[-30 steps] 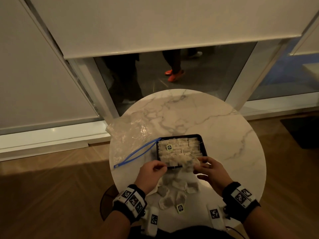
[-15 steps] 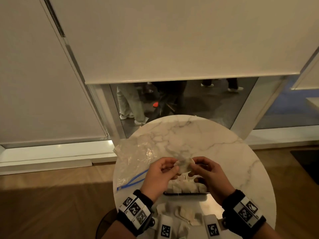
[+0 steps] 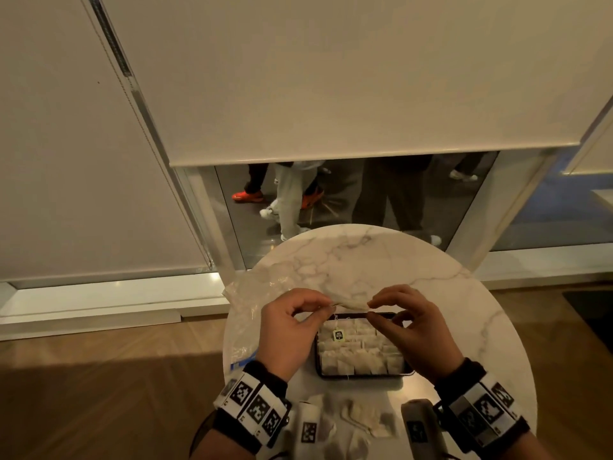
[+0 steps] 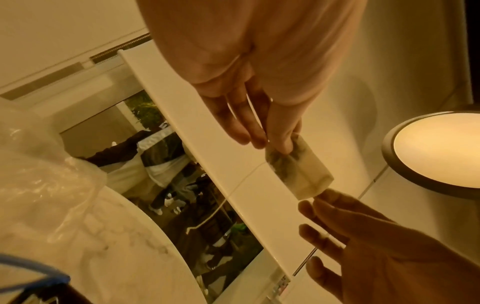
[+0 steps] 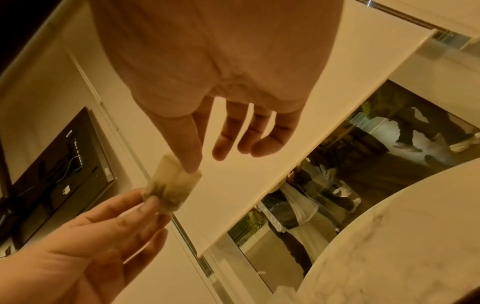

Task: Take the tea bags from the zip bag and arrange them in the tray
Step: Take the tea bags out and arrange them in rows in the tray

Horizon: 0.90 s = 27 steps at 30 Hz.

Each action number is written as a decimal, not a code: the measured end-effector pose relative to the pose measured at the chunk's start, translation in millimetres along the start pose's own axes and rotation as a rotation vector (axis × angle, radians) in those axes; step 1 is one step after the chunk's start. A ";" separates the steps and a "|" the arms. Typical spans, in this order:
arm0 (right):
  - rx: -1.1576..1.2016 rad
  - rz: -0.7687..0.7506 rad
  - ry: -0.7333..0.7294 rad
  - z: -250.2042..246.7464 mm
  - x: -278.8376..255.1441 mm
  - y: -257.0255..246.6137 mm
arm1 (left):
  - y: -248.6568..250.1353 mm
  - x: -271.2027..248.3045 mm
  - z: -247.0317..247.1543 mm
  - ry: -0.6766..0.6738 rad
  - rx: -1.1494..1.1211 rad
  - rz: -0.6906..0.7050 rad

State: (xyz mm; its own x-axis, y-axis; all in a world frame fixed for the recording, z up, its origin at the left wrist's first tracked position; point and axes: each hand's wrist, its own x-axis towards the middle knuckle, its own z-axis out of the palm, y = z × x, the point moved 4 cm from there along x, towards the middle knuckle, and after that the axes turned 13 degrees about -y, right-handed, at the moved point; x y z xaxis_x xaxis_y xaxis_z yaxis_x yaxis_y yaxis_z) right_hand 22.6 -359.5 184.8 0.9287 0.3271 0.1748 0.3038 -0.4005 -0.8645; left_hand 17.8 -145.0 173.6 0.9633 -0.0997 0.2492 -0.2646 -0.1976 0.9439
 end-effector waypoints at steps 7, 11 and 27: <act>-0.205 -0.078 -0.070 27.4 6.5 -9.2 | 9.6 4.8 5.5 -0.197 0.117 -0.010; -0.228 -0.055 0.025 34.8 13.8 -9.7 | 8.2 3.9 8.3 -0.183 0.051 -0.065; -0.233 0.186 -0.095 23.4 33.2 1.0 | -17.4 5.4 -2.4 -0.141 0.196 -0.134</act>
State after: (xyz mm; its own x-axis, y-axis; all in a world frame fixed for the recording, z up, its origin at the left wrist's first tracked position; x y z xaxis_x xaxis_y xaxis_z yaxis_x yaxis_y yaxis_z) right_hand 48.7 -329.0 178.7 0.9521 0.3042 -0.0306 0.1813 -0.6425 -0.7445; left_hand 27.7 -139.9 159.0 0.9783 -0.1915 0.0791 -0.1517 -0.4022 0.9029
